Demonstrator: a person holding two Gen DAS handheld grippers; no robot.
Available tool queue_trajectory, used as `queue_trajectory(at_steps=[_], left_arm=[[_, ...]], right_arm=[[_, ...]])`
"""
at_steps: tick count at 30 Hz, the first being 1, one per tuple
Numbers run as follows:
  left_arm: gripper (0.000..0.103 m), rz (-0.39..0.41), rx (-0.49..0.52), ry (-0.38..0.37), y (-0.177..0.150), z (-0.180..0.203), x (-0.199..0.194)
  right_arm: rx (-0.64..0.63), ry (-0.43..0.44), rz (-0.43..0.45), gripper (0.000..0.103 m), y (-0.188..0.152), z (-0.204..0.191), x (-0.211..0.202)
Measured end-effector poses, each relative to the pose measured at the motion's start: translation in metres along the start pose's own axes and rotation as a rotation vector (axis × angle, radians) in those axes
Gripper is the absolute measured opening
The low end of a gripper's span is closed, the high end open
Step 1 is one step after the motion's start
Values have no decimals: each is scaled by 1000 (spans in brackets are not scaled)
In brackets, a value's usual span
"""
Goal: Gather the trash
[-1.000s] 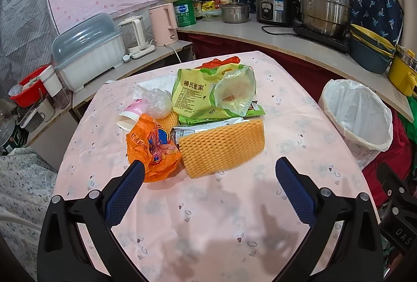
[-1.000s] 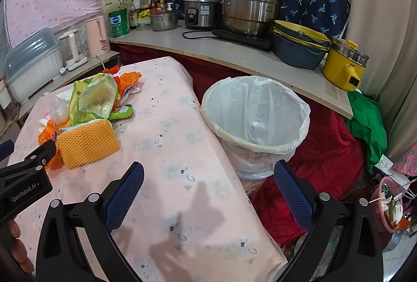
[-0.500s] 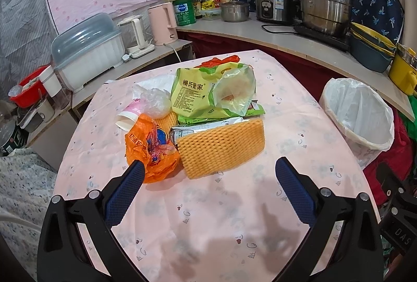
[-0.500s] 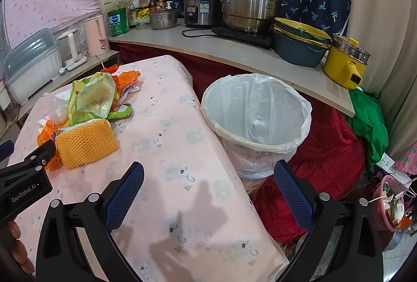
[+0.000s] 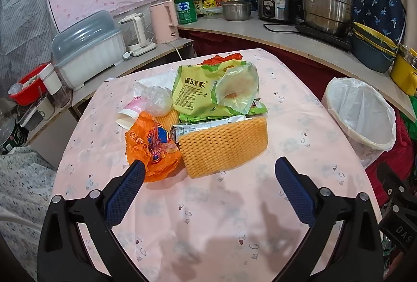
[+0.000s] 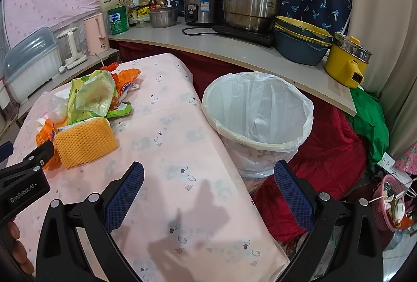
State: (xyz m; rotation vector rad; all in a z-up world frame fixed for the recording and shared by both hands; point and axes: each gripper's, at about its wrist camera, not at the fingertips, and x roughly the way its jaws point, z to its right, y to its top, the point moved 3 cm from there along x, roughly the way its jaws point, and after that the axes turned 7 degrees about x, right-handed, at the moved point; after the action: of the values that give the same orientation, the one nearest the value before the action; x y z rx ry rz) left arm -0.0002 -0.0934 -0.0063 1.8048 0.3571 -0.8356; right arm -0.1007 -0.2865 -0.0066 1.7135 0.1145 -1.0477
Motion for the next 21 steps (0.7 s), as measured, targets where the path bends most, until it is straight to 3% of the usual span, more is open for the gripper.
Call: queue_trajectory(at_steps=[9,21], left_arm=[[95,6,-63,14,-1,-23,14],[95,-66,-156,79,-2,-100,66]], right_arm=[[8,48,-6,96,10,-13,14],[-46,195,17,96,54,-103,55]])
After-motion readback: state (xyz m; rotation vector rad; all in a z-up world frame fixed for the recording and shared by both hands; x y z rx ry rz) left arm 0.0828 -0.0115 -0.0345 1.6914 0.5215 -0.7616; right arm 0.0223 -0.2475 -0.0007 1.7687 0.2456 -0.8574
